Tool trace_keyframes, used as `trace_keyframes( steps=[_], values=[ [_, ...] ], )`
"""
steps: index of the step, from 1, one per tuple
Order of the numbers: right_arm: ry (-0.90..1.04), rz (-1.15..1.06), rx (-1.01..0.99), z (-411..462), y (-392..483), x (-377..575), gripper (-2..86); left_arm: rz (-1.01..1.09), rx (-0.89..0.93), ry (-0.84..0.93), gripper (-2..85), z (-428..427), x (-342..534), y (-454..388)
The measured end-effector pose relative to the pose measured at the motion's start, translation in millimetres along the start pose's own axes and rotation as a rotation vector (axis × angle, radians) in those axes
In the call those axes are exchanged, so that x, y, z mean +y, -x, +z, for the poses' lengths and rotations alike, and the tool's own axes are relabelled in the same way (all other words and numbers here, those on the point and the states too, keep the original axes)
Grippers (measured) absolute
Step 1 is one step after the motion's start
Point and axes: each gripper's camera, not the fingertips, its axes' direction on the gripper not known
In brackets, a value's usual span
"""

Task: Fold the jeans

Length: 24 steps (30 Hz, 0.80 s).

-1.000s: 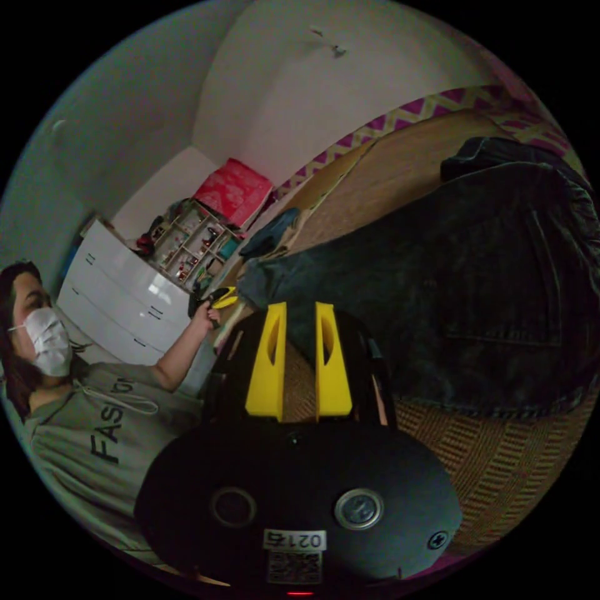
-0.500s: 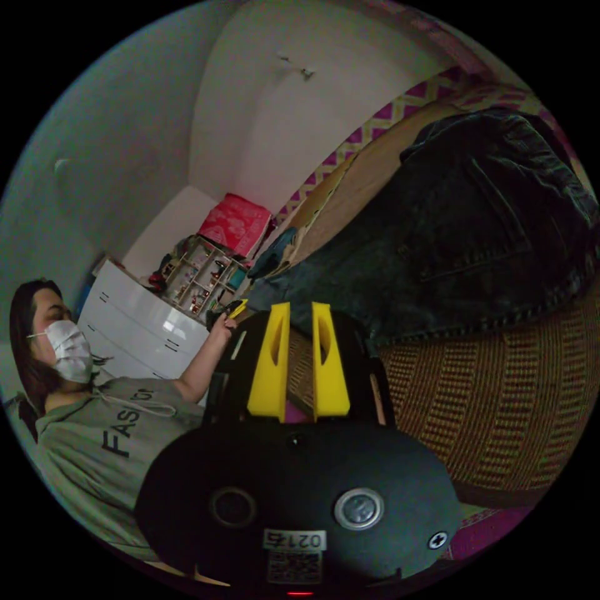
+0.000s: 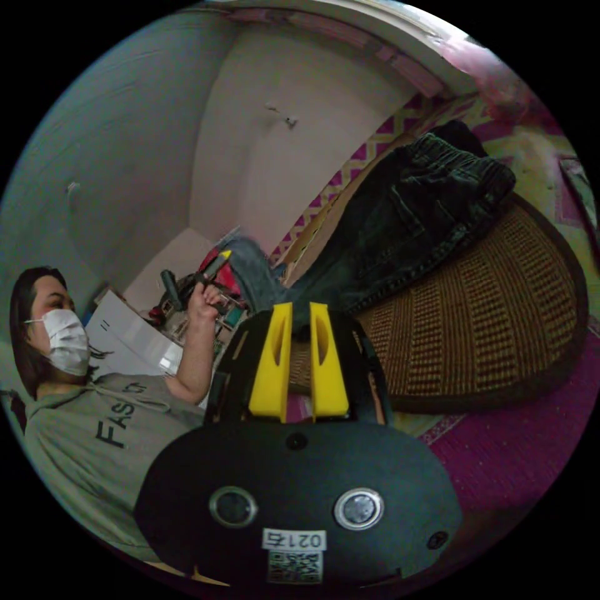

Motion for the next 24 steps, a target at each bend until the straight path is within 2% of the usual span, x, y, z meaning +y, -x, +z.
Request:
trace_keyframes(
  steps=[2, 3, 5, 7, 12, 16, 20, 24],
  values=[
    [0.006, -0.023, 0.035, -21.8, -10.6, 1.8, 6.1, 0.095, 0.038, 0.101, 0.6, 61.3, 26.8, -73.0],
    [0.005, -0.027, 0.046, -27.4, -13.6, 2.6, 6.1, 0.121, 0.045, 0.141, 0.7, 78.5, 35.6, -89.4],
    [-0.006, -0.026, 0.083, -49.0, -30.7, 6.8, 6.2, 0.220, 0.069, 0.350, 1.3, 148.8, 78.3, -142.0],
    [-0.010, -0.016, 0.091, -61.9, -47.5, 10.2, 6.3, 0.250, 0.067, 0.444, 1.8, 181.4, 106.0, -161.9],
    [-0.013, 0.004, 0.120, -89.4, -96.8, 10.6, 7.4, 0.210, 0.101, 0.330, 4.7, 180.5, 120.9, -186.6],
    [-0.084, 0.057, 0.285, -114.7, -147.2, -22.6, 11.5, 0.333, 0.143, 0.398, 6.0, 204.6, 150.7, -212.1],
    [-0.220, 0.138, 0.451, -149.7, -208.1, -81.0, 14.3, 0.387, 0.115, 0.219, 7.6, 178.2, 162.2, -215.6],
    [-0.252, 0.260, 0.467, -162.9, -275.1, -127.1, 16.5, 0.399, 0.043, 0.110, 9.2, 151.6, 172.7, -213.7]
  ],
)
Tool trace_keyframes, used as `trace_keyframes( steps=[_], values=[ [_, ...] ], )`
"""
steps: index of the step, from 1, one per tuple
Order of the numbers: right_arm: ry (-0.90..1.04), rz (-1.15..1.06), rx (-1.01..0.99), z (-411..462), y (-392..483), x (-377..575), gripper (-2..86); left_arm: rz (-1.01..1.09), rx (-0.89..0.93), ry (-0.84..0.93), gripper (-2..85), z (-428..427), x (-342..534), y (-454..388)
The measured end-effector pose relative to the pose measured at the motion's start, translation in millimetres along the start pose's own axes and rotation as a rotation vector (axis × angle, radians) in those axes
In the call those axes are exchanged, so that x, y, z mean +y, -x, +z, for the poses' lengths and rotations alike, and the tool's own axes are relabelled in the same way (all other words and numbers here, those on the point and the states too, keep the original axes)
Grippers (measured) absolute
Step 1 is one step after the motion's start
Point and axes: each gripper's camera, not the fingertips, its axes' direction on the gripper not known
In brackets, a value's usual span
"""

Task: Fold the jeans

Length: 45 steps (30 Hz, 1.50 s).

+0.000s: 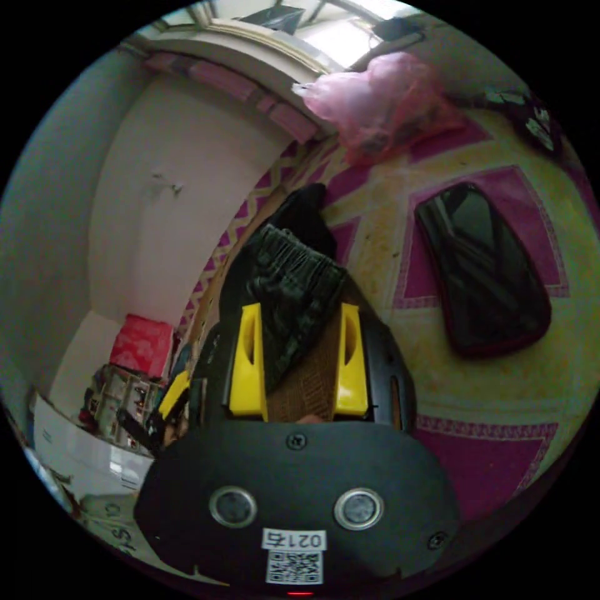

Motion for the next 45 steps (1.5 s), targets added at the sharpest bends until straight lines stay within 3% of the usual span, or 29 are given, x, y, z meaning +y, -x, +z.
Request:
trace_keyframes(
  steps=[8, 12, 18, 20, 23, 26, 29, 31, 36, 38, 40, 43, 45],
  values=[
    [0.011, 0.307, -0.200, 89.7, -126.3, -23.0, 10.0, -0.249, 0.136, 0.024, 7.1, -36.9, 34.6, 60.1],
    [-0.056, 0.280, -0.238, 86.2, -126.1, 0.3, 5.7, -0.299, 0.148, 0.082, 5.0, -53.6, 60.7, 97.2],
    [-0.109, -0.366, -0.103, 73.8, 145.6, 79.7, 4.9, -0.474, 0.157, 0.081, 0.5, -104.8, 115.2, 181.6],
    [-0.057, -0.626, -0.085, 116.3, 269.5, 156.3, 4.8, -0.539, 0.159, 0.064, -0.4, -126.7, 133.2, 212.6],
    [0.038, -0.916, -0.096, 198.5, 387.6, 295.5, 4.9, -0.596, 0.138, 0.033, -0.8, -152.3, 151.9, 244.8],
    [0.193, -1.135, -0.078, 315.5, 432.6, 461.6, 4.8, -0.656, 0.132, 0.027, -0.9, -169.0, 168.4, 272.4],
    [0.423, -1.272, 0.058, 463.7, 395.7, 619.5, 4.8, -0.690, 0.143, 0.045, -1.0, -177.9, 182.0, 296.2],
    [0.487, -1.271, 0.081, 508.9, 355.1, 669.4, 4.7, -0.684, 0.152, 0.052, -1.0, -183.1, 186.4, 308.9],
    [0.353, -1.195, 0.033, 486.0, 305.6, 704.2, 6.1, -0.702, 0.199, 0.026, -0.9, -190.5, 181.6, 347.2],
    [0.466, -1.240, 0.042, 524.3, 268.3, 741.5, 7.6, -0.712, 0.260, -0.014, -0.6, -187.6, 164.9, 366.9],
    [0.472, -1.244, 0.034, 513.9, 255.5, 747.1, 12.2, -0.694, 0.287, -0.060, -0.2, -185.7, 146.7, 380.8],
    [0.673, -1.203, -0.104, 492.5, 231.6, 736.9, 13.1, -0.612, 0.337, -0.086, 2.4, -177.6, 109.7, 402.3],
    [0.595, -1.182, -0.117, 453.8, 202.1, 709.9, 12.8, -0.547, 0.334, -0.066, 2.9, -169.7, 89.1, 413.8]
  ],
)
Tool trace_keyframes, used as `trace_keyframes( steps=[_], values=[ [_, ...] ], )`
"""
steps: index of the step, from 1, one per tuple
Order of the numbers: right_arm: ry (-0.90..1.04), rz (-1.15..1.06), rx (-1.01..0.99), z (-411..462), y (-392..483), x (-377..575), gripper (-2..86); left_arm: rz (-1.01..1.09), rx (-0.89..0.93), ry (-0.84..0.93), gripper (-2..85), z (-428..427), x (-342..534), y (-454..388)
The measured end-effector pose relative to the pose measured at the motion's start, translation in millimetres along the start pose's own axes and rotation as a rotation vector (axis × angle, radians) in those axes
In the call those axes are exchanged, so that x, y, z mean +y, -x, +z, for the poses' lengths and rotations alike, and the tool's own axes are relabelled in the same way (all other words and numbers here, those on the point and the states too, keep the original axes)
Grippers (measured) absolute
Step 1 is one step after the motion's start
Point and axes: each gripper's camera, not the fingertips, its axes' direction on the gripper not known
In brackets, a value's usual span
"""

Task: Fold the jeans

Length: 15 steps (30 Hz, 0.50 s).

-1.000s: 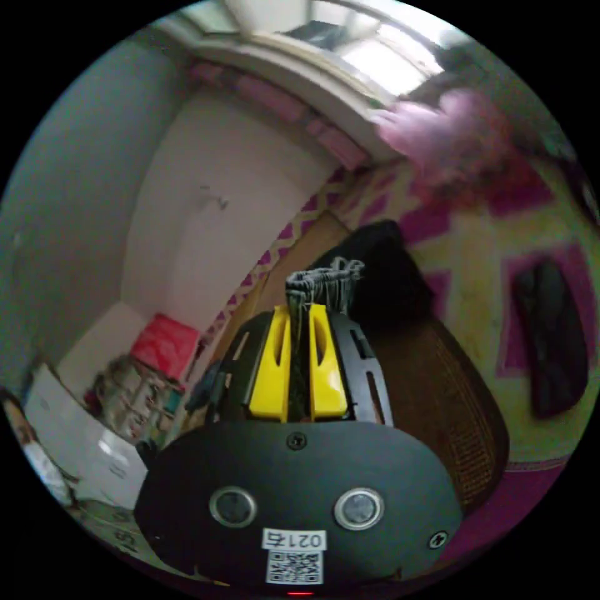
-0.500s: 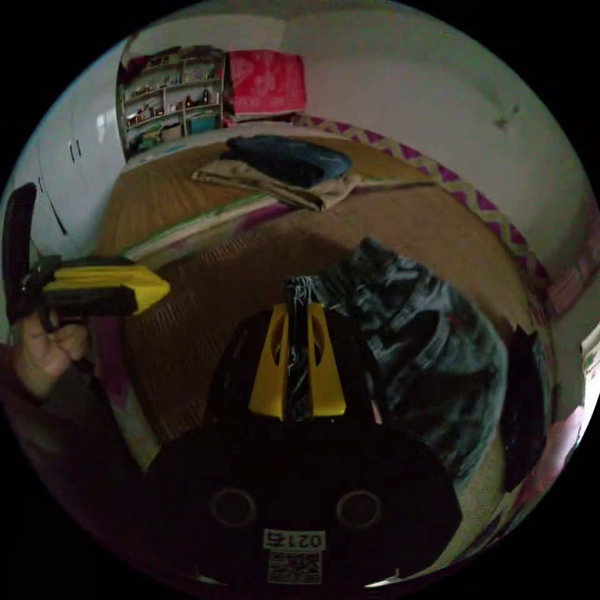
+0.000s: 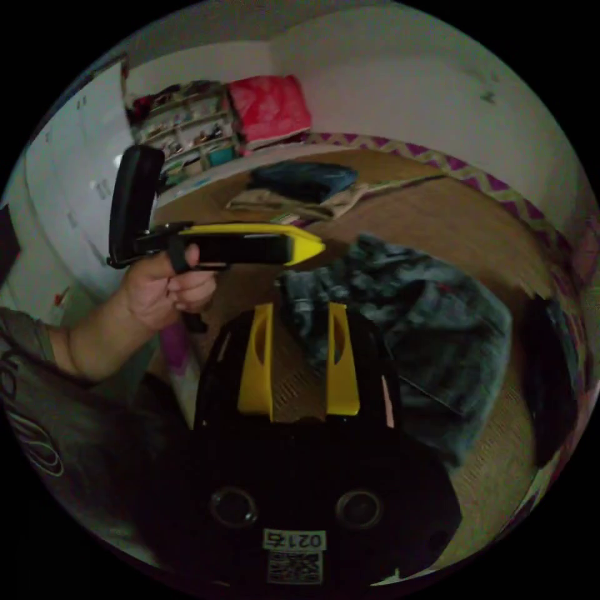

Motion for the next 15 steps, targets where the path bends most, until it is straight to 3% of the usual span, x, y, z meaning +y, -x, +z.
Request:
trace_keyframes(
  steps=[3, 5, 7, 10, 12, 15],
  values=[
    [-0.096, 0.166, 0.207, -51.9, -67.7, 68.6, 12.7, 0.030, -0.070, 0.111, 1.3, 22.9, -26.2, 16.2],
    [-0.004, 0.307, 0.310, -39.5, -140.5, 118.2, 12.3, 0.000, -0.204, 0.323, -0.1, 58.0, -30.7, 46.5],
    [0.092, 0.333, 0.235, -10.1, -186.5, 147.4, 12.1, -0.047, -0.120, 0.276, -0.3, 46.3, -39.9, 67.1],
    [0.025, 0.351, 0.112, -44.0, -220.6, 176.7, 13.0, -0.083, -0.124, 0.246, 1.1, 10.8, -63.0, 85.8],
    [-0.074, 0.390, 0.187, -90.8, -241.6, 201.2, 13.1, -0.142, -0.106, 0.173, 4.9, -21.5, -73.1, 105.2],
    [-0.071, 0.525, 0.175, -123.6, -326.7, 251.2, 14.8, -0.327, 0.134, 0.230, 14.9, -37.2, -83.5, 151.2]
  ],
)
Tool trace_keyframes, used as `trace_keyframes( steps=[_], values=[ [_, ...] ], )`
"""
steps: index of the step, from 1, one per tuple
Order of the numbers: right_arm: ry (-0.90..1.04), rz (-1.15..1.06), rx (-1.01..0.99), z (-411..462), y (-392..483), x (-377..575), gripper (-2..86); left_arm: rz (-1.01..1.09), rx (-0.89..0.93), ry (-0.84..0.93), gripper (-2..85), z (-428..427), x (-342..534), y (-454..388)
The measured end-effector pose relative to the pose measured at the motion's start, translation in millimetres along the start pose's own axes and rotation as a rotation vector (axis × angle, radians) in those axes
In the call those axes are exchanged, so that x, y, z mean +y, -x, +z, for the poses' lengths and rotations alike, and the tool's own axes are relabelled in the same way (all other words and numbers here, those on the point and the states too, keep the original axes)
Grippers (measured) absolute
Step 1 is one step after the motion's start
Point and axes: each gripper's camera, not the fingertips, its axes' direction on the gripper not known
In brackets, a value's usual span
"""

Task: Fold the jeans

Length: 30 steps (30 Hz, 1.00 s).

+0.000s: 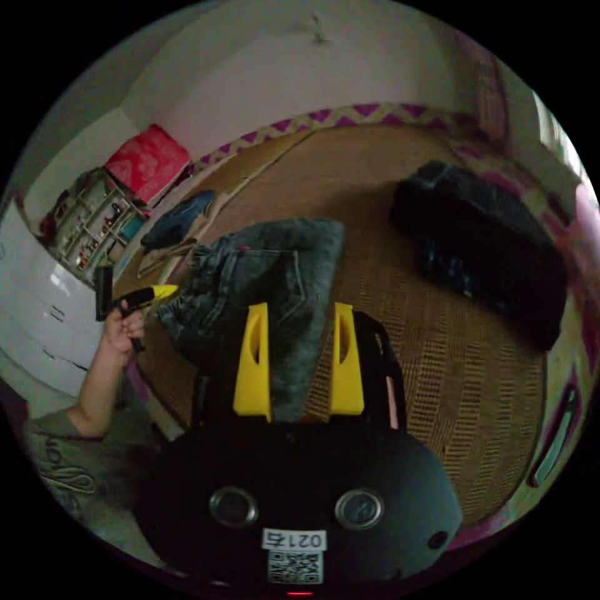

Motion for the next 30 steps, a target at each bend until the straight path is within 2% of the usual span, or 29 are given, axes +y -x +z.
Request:
trace_keyframes(
  steps=[2, 3, 6, 8, 12, 15, 21, 26, 30],
  values=[
    [0.115, 0.121, -0.152, 35.6, -87.4, -1.0, 16.1, -0.094, 0.145, 0.101, 17.0, 4.7, -11.7, 21.5],
    [0.137, 0.142, -0.192, 46.0, -104.5, 1.0, 16.3, -0.098, 0.158, 0.095, 16.9, 3.1, -13.8, 23.4],
    [0.159, 0.213, -0.379, 75.6, -163.2, 14.7, 15.3, -0.097, 0.141, 0.104, 13.9, -8.4, -28.7, 22.0],
    [0.185, 0.234, -0.467, 92.2, -184.8, 19.3, 13.4, -0.090, 0.037, 0.146, 9.6, -13.8, -44.4, 17.4],
    [0.242, 0.233, -0.454, 108.4, -199.3, 24.7, 9.5, -0.193, 0.128, 0.145, 6.0, -28.9, -58.6, 33.2],
    [0.222, 0.200, -0.479, 87.6, -203.2, 29.8, 7.7, -0.196, 0.182, 0.101, 5.2, -54.0, -65.7, 33.2],
    [0.173, -0.065, -0.514, 27.2, -110.4, -43.7, 7.4, -0.040, 0.163, -0.060, 5.0, -174.0, -102.0, 11.0],
    [0.122, -0.190, -0.645, 91.4, 22.7, -181.5, 7.5, -0.025, -0.043, -0.229, 4.9, -300.8, -163.5, 37.9],
    [0.083, -0.249, -0.623, 157.8, 125.5, -260.9, 7.9, -0.083, -0.213, -0.261, 6.0, -353.2, -209.0, 68.9]
  ],
)
